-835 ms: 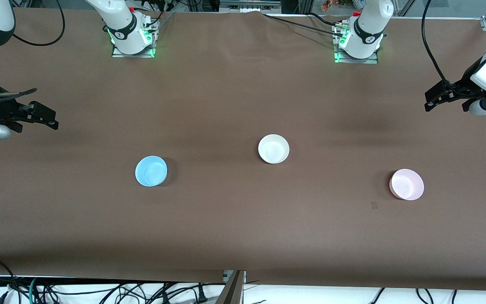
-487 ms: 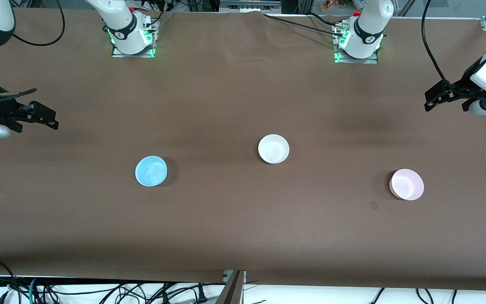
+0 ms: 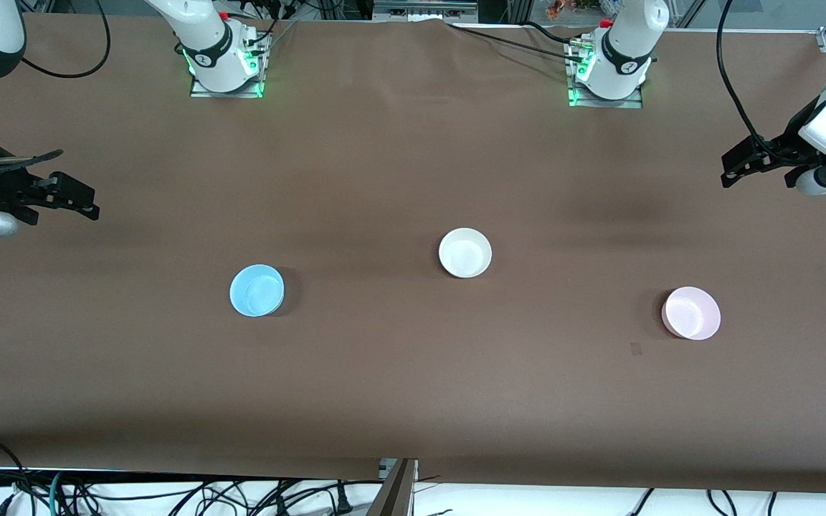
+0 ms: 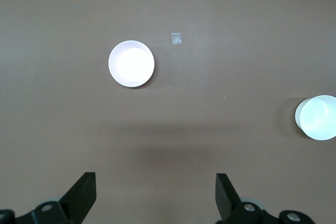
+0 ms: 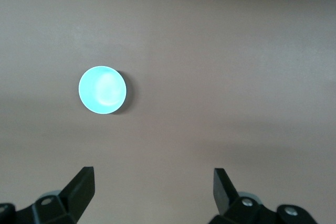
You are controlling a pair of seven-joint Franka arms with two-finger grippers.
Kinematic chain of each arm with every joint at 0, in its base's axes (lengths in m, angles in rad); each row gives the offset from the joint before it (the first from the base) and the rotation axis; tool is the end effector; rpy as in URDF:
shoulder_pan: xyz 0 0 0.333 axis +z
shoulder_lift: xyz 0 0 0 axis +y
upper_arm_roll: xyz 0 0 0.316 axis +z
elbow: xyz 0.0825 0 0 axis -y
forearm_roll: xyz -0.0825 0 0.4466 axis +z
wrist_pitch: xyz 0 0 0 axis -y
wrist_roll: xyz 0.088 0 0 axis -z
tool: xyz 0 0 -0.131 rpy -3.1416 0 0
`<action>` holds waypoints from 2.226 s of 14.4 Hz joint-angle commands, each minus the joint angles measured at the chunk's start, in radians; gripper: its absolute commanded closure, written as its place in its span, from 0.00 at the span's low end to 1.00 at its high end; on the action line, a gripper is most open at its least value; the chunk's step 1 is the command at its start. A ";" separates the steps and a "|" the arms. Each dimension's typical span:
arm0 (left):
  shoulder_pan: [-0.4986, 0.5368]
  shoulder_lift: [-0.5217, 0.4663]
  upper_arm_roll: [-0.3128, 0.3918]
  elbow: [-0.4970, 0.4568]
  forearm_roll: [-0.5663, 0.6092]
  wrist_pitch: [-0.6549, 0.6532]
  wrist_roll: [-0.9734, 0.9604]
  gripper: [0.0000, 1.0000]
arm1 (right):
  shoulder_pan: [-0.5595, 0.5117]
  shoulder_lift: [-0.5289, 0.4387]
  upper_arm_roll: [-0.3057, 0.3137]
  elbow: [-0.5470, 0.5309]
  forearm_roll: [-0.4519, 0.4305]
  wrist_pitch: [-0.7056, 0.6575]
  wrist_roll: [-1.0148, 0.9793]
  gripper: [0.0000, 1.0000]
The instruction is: Stack pink and blue bowls on white bowl
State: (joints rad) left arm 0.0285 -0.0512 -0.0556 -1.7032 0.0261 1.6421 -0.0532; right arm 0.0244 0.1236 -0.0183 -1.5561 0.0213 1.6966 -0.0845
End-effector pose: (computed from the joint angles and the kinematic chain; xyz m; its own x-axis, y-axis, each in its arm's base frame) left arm 0.6046 -0.0138 0.5669 0.9997 0.0243 -0.0085 0.0241 -0.9993 -0.0293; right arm 0.6639 0.0071 0.5404 0.9960 0.0880 0.0184 0.0883 -0.9959 -0.0174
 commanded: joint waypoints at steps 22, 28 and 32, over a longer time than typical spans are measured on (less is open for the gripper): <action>0.016 0.040 0.005 0.025 -0.006 -0.061 0.024 0.00 | -0.009 0.007 0.006 0.019 -0.006 -0.015 -0.012 0.00; 0.074 0.186 0.007 0.019 -0.002 0.065 0.091 0.00 | -0.009 0.007 0.006 0.019 -0.006 -0.014 -0.011 0.00; 0.146 0.358 0.007 0.016 0.041 0.396 0.156 0.00 | -0.009 0.007 0.006 0.019 -0.006 -0.014 -0.011 0.00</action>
State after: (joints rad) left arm 0.1346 0.2175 -0.0440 -1.7096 0.0504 1.9216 0.0336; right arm 0.0244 0.1236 -0.0183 -1.5561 0.0213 1.6966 -0.0845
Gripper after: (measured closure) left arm 0.000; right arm 0.000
